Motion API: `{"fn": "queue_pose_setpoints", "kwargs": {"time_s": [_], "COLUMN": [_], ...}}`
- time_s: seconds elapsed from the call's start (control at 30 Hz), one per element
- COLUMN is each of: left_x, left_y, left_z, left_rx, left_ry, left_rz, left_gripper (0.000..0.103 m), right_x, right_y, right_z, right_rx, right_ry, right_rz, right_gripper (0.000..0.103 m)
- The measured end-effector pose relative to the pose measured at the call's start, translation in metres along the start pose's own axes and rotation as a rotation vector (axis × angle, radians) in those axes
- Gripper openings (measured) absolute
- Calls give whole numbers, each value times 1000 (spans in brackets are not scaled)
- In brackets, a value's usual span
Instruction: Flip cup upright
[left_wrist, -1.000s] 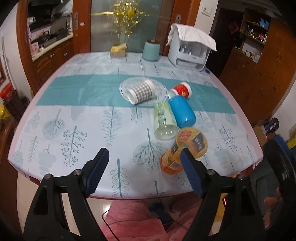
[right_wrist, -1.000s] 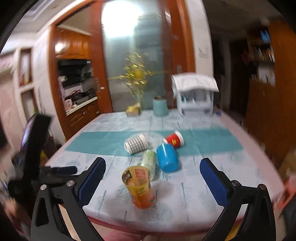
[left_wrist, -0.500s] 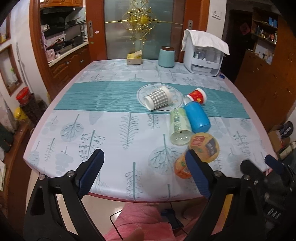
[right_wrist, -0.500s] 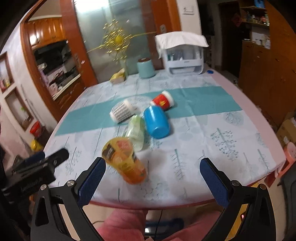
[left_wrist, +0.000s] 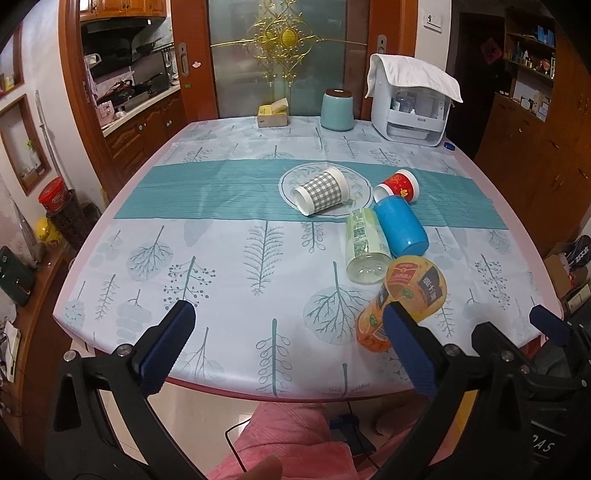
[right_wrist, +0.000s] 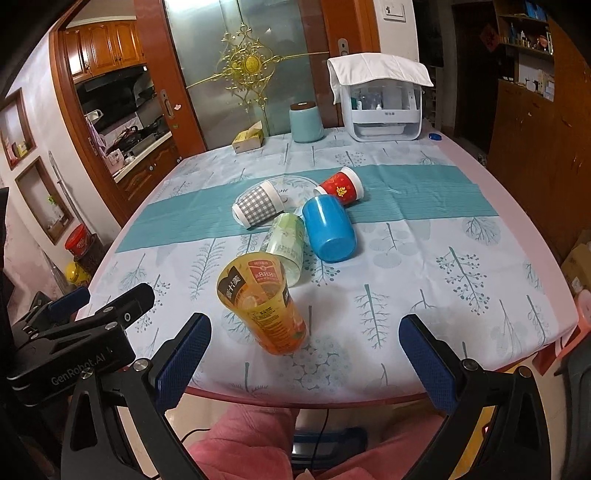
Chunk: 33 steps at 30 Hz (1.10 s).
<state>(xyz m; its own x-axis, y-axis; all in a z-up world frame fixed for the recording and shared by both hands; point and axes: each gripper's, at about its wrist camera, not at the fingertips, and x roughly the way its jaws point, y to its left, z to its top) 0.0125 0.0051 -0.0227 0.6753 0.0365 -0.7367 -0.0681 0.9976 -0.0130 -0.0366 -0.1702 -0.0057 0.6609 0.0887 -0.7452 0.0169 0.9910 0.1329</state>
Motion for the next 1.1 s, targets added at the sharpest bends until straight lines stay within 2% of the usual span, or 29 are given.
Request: {"fn": "queue_pose_setpoints", "kwargs": {"time_s": [1.1], "left_x": [2], "left_y": [0], "left_z": [0], "left_rx": [1], "left_ry": [10], "left_rz": [12], "left_gripper": [102], "right_x": [1], "right_y": [-8], "right_z": [3], "right_rx": [10], "right_ry": [-5], "right_rz": [-17], "right_gripper": [103]}}
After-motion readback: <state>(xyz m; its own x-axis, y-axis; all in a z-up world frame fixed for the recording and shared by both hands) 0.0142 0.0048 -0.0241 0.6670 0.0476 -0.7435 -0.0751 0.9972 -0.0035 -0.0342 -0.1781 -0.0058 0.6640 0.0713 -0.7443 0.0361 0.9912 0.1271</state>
